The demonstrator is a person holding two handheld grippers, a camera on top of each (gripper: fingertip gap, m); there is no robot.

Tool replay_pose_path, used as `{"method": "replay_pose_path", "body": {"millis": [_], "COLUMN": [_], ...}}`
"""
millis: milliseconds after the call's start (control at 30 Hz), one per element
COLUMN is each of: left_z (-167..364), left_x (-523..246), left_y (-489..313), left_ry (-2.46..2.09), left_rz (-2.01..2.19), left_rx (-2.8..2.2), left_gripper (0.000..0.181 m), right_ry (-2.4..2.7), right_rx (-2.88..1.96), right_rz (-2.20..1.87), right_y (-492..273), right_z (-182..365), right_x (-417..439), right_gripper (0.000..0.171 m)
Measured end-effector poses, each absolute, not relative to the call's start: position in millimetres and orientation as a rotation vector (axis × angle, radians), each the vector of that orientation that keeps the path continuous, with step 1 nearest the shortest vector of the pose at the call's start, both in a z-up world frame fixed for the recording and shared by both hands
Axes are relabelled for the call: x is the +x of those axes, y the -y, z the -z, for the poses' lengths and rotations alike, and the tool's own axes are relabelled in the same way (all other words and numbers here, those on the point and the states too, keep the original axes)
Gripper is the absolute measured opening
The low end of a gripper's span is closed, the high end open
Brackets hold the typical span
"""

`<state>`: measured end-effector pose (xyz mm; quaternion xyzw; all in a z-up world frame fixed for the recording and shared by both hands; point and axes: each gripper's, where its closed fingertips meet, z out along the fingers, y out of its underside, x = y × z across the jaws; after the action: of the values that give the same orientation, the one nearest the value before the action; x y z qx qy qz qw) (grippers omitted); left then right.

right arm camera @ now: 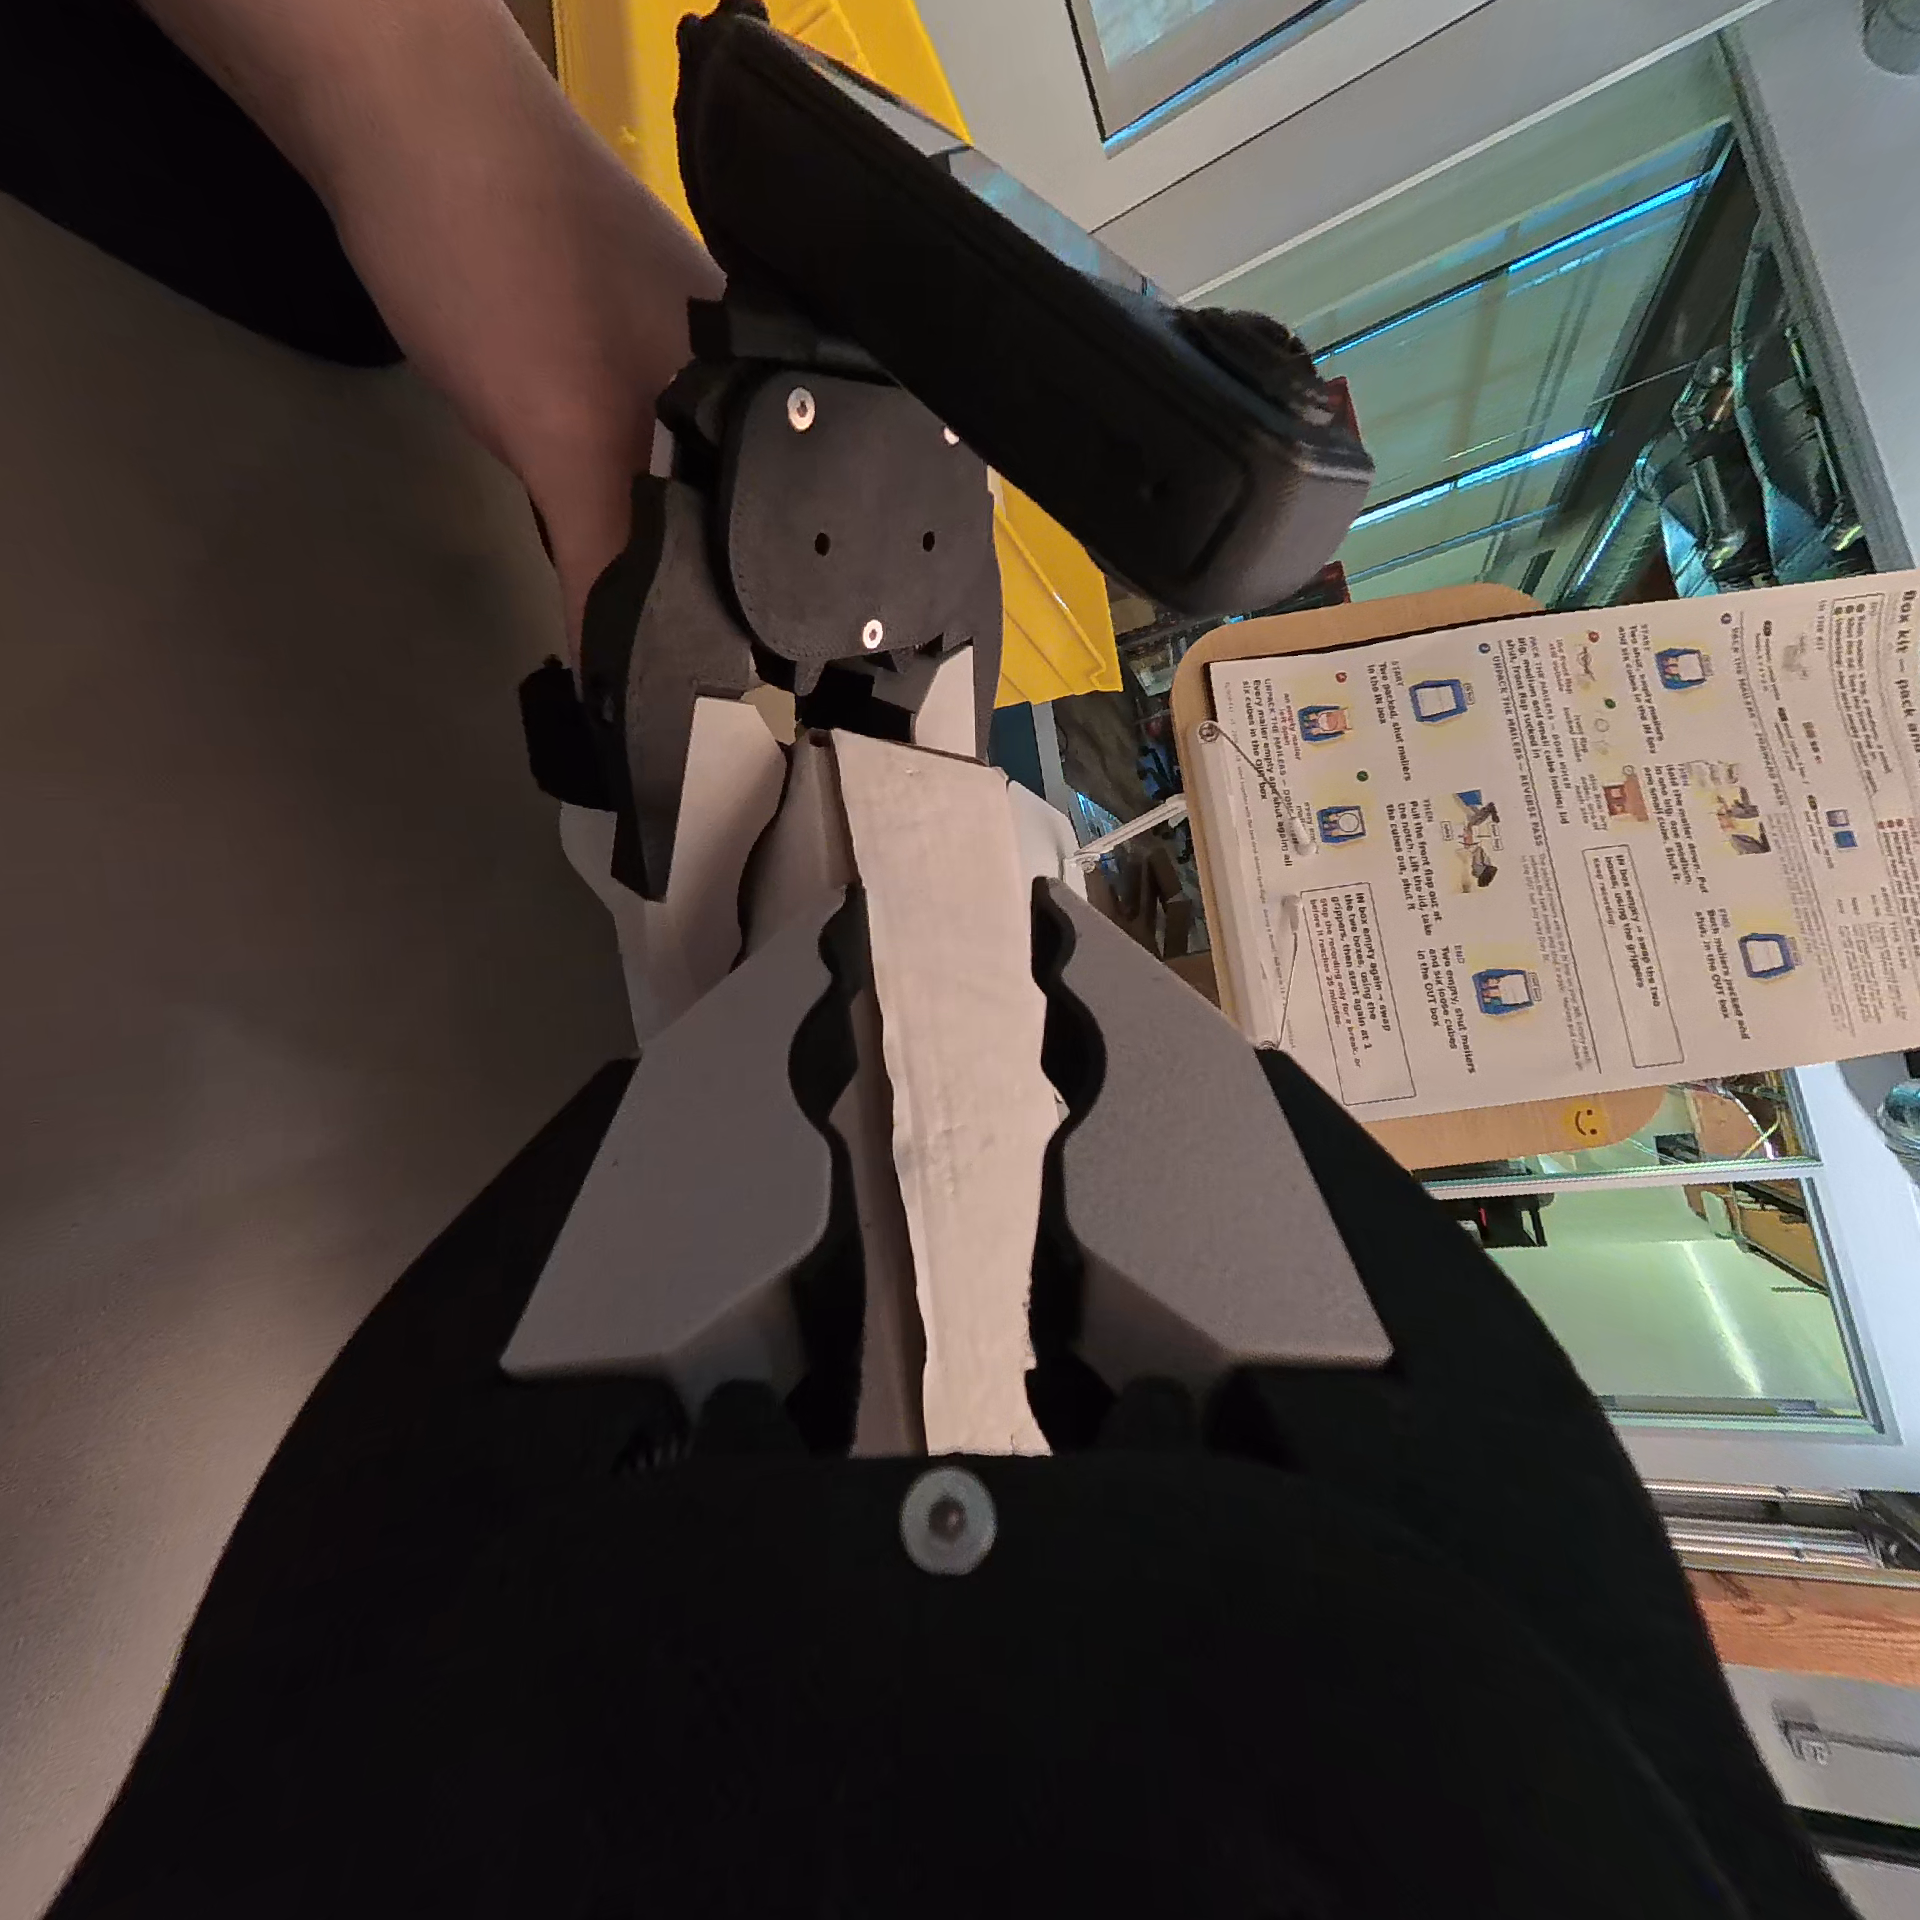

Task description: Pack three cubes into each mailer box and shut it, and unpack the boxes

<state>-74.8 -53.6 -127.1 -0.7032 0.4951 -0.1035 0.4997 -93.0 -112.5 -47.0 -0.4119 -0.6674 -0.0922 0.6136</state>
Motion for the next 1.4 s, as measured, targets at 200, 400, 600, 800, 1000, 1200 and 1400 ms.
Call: {"method": "replay_pose_path", "body": {"millis": [200,400,600,800,1000,1200,1400], "left_z": [127.3,127.4,127.3,127.5,127.7,127.9,127.9], "left_x": [-75.0,-74.7,-74.8,-76.3,-76.8,-76.9,-76.3], "left_y": [53.3,54.4,53.7,52.8,52.4,52.1,52.6], "left_ry": [-1.200,-1.206,-1.201,-1.198,-1.202,-1.204,-1.209], "left_rz": [0.244,0.235,0.242,0.238,0.230,0.228,0.226], "left_rx": [-1.701,-1.693,-1.700,-1.705,-1.703,-1.702,-1.695], "left_gripper": [0.089,0.090,0.091,0.090,0.089,0.089,0.088], "right_ry": [1.533,1.572,1.580,1.566,1.551,1.524,1.542], "right_rx": [-0.942,-0.984,-0.969,-0.935,-0.933,-0.916,-0.909], "right_rz": [0.218,0.162,0.197,0.249,0.245,0.255,0.260], "right_y": [112.6,112.5,111.5,111.7,111.5,111.5,109.3], "right_z": [45.2,53.5,57.4,54.4,51.1,44.7,46.9], "right_x": [-92.6,-92.0,-92.8,-93.7,-93.3,-92.5,-90.4], "right_gripper": [0.031,0.024,0.016,0.014,0.014,0.013,0.020]}}
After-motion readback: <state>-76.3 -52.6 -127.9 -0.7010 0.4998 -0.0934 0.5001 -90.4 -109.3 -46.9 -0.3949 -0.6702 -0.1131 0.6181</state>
